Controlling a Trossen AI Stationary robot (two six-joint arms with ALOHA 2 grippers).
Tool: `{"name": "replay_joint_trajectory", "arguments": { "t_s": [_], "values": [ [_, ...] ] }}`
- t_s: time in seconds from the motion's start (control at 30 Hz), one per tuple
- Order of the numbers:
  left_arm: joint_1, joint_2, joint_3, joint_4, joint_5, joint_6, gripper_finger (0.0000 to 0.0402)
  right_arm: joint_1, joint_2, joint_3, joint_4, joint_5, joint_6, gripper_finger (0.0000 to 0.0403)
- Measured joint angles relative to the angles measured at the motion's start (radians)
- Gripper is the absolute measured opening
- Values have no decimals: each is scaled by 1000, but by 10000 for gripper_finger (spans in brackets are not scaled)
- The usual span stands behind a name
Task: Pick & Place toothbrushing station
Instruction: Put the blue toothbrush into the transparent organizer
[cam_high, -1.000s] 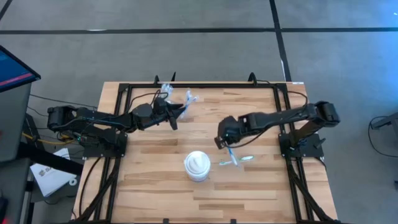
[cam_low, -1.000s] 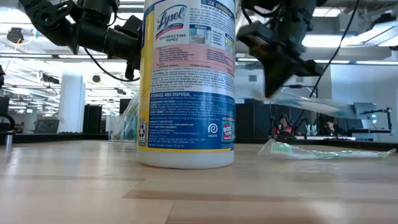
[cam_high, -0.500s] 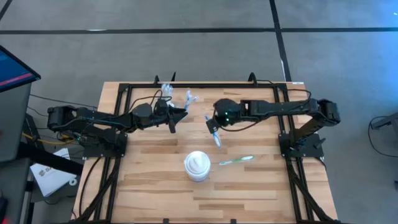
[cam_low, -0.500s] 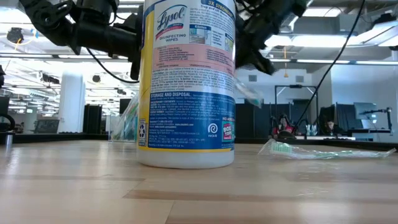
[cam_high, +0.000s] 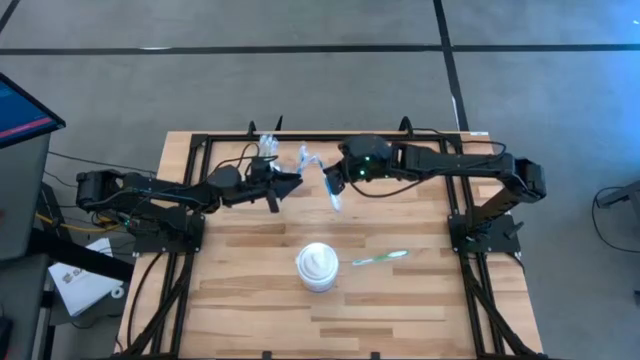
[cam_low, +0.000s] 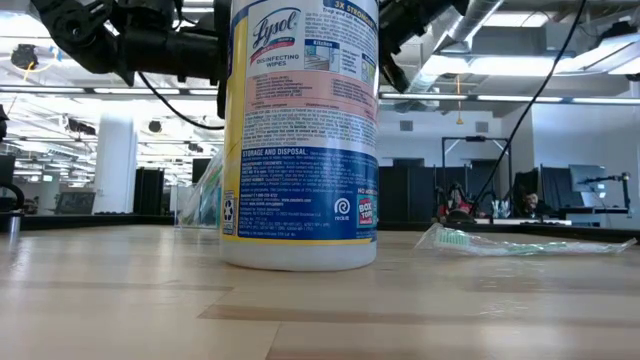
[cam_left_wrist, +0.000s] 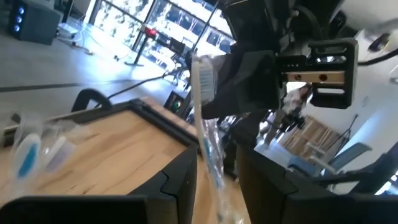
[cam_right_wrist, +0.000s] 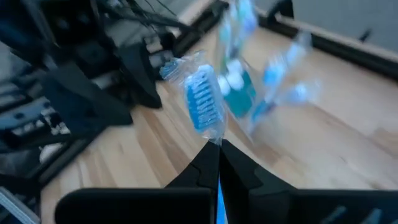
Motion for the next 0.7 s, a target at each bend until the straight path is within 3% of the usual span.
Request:
{"name": "replay_joint_trajectory", "arguments": {
  "t_s": [0.33,0.7],
  "values": [
    [8,0,0,63,-1,-54,108,-12,0,33,130,-23,-51,0],
    [48,39,40,130,31,-50,108,-11,0,33,152,-46,-61,0]
  ]
}}
